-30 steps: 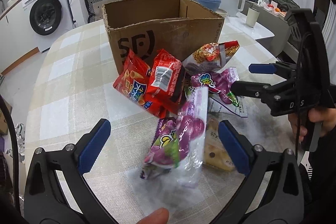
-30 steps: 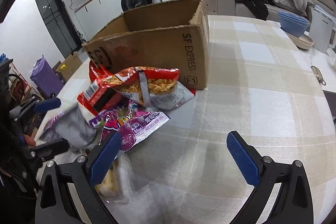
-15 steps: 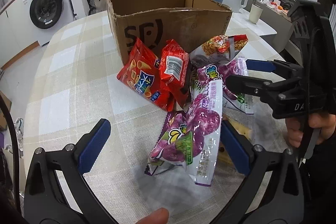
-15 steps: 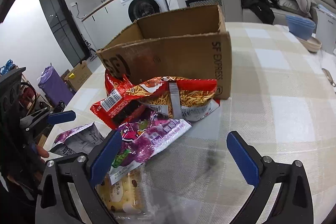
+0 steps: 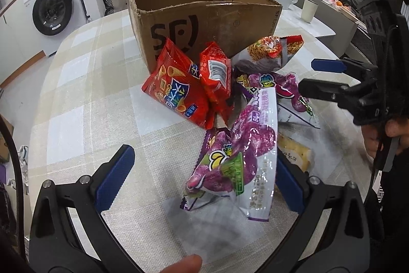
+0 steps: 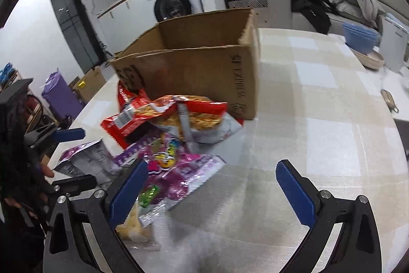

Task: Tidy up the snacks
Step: 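Withdraw both tools from the box and move toward the remaining snack pile, then grasp the purple grape candy bag with the right tool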

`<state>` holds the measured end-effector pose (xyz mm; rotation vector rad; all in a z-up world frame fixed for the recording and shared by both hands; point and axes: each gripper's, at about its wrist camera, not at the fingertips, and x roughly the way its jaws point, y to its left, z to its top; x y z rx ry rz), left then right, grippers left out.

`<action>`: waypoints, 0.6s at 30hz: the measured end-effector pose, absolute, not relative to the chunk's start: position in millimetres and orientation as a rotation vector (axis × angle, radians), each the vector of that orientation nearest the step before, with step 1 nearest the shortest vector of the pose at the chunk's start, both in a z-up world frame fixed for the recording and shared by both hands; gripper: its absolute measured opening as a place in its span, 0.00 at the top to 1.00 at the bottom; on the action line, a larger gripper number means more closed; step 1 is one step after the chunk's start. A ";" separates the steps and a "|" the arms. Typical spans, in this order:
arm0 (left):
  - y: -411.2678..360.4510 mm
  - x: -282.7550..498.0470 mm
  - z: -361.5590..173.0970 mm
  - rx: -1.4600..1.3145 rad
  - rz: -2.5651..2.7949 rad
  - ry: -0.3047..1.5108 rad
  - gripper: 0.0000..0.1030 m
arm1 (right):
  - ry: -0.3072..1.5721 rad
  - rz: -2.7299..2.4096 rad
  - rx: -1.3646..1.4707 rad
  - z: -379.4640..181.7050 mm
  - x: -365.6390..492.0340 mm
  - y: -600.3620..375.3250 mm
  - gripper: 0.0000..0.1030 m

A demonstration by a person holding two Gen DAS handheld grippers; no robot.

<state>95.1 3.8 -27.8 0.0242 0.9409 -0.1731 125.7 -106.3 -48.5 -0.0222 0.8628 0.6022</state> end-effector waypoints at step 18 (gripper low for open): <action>3.4 94.1 -36.8 0.034 -0.219 0.971 0.17 | 0.921 0.645 -0.179 -71.0 132.7 -41.9 0.15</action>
